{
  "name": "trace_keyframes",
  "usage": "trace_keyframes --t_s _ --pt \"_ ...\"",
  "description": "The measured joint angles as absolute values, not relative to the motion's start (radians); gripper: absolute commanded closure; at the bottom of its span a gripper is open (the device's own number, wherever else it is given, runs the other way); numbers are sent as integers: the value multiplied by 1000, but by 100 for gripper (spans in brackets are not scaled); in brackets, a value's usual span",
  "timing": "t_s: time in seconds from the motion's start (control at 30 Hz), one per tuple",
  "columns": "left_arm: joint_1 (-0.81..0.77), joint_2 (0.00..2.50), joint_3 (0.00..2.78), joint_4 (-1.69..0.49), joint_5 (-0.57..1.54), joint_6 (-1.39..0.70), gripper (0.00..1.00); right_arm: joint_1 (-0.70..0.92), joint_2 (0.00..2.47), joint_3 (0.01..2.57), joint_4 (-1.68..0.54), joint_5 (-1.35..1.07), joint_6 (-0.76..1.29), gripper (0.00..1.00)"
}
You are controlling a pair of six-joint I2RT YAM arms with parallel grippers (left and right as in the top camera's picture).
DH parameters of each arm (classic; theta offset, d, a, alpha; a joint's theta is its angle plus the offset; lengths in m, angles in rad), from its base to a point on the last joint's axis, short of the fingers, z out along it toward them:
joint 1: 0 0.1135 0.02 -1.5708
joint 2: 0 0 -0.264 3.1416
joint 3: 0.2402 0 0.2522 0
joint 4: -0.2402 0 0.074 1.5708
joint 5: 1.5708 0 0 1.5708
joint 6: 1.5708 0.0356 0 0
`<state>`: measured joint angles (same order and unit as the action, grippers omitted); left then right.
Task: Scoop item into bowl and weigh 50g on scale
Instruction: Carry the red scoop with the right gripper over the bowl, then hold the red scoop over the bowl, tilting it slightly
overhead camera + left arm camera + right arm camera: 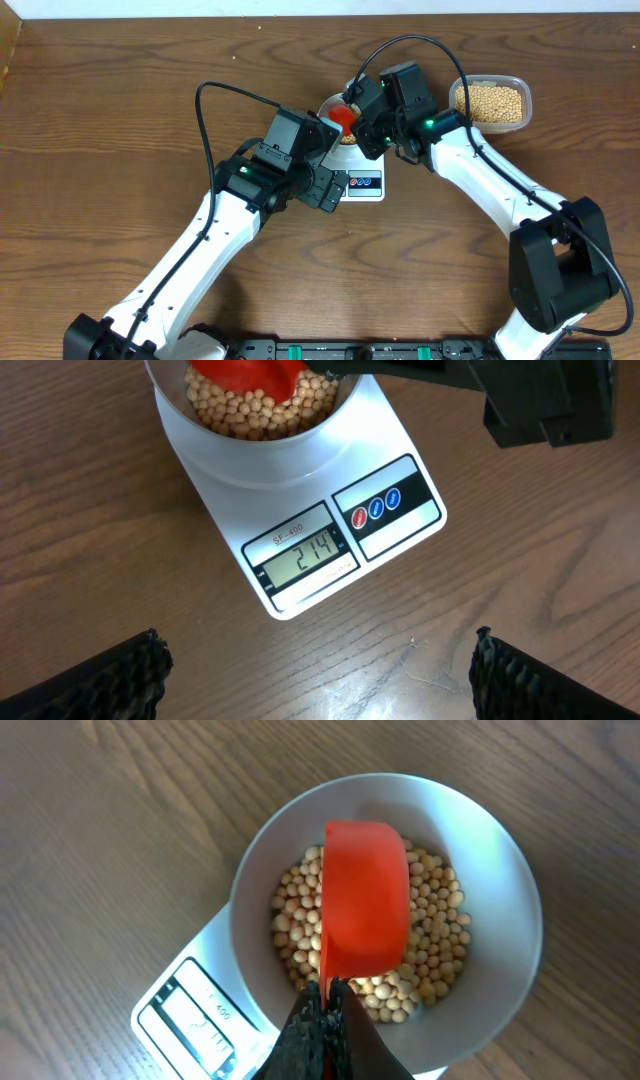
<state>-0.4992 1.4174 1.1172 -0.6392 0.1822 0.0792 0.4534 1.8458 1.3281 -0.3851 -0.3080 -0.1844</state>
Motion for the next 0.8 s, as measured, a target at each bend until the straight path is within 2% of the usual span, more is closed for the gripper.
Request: trace_keyframes --t_s 0.8 --pt "-499 1417 1117 -639 182 79 2 374 1846 1328 -357 -488 -135 99"
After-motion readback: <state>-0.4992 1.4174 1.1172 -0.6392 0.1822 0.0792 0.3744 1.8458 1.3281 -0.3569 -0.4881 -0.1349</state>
